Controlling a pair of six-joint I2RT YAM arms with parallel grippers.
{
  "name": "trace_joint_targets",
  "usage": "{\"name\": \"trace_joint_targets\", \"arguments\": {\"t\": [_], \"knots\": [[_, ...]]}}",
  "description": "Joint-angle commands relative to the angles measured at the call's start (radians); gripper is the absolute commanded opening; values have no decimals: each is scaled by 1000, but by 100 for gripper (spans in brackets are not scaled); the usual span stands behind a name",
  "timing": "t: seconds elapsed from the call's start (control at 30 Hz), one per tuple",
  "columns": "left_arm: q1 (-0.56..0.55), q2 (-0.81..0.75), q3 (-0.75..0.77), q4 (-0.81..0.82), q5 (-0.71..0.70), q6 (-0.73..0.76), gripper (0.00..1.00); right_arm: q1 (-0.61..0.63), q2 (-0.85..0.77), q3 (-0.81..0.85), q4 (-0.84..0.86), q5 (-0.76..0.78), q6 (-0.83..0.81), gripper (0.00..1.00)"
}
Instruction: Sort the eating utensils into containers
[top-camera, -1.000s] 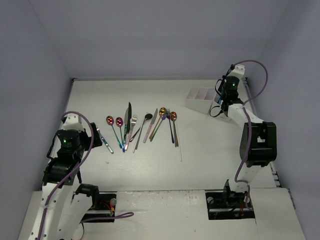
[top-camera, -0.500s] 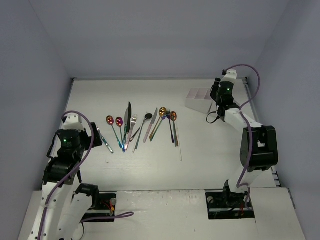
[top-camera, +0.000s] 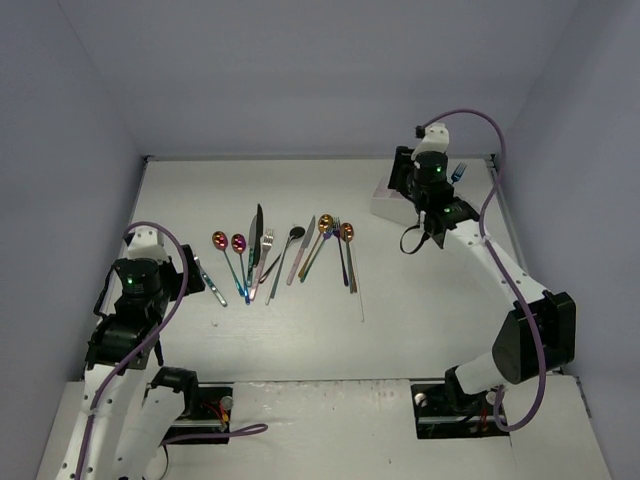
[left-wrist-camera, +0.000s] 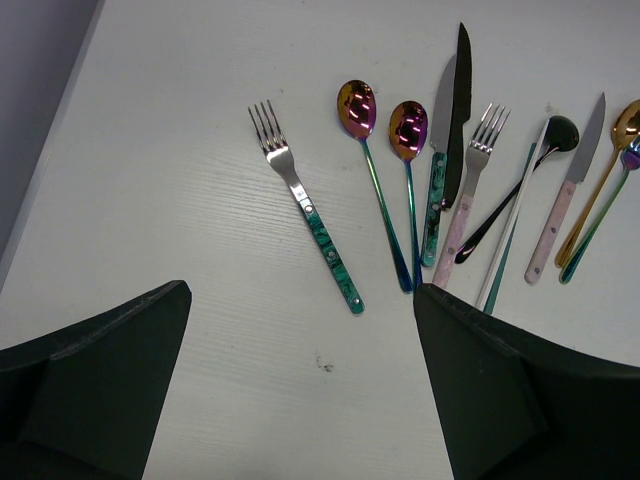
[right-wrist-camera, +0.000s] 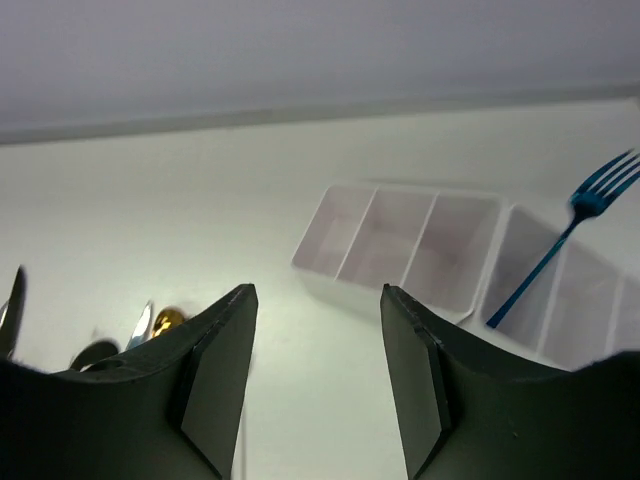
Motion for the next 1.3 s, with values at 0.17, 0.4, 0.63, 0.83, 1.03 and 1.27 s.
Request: {"name": "trace_joint_targets", "arguments": {"t": [0.17,0.4,0.63,0.83,1.03,1.27], "knots": [[-2,17,15,65,13,8,93,197,149,-22,-144,13,213,49],[-2,20,15,64,14,10,93,273,367,49,-175,30,265,43],[-4,18,15,65,20,7,93,281,492,121,-181,-7,223,33],[-3,16,15,64,22,8,93,282,554,183,-187,-21,178,29],[-2,19,14,64,22,8,93,284,586,214,-218,-11,162,28],[-2,19,15,64,24,8,93,283,579,214,-222,37,146,27]]}}
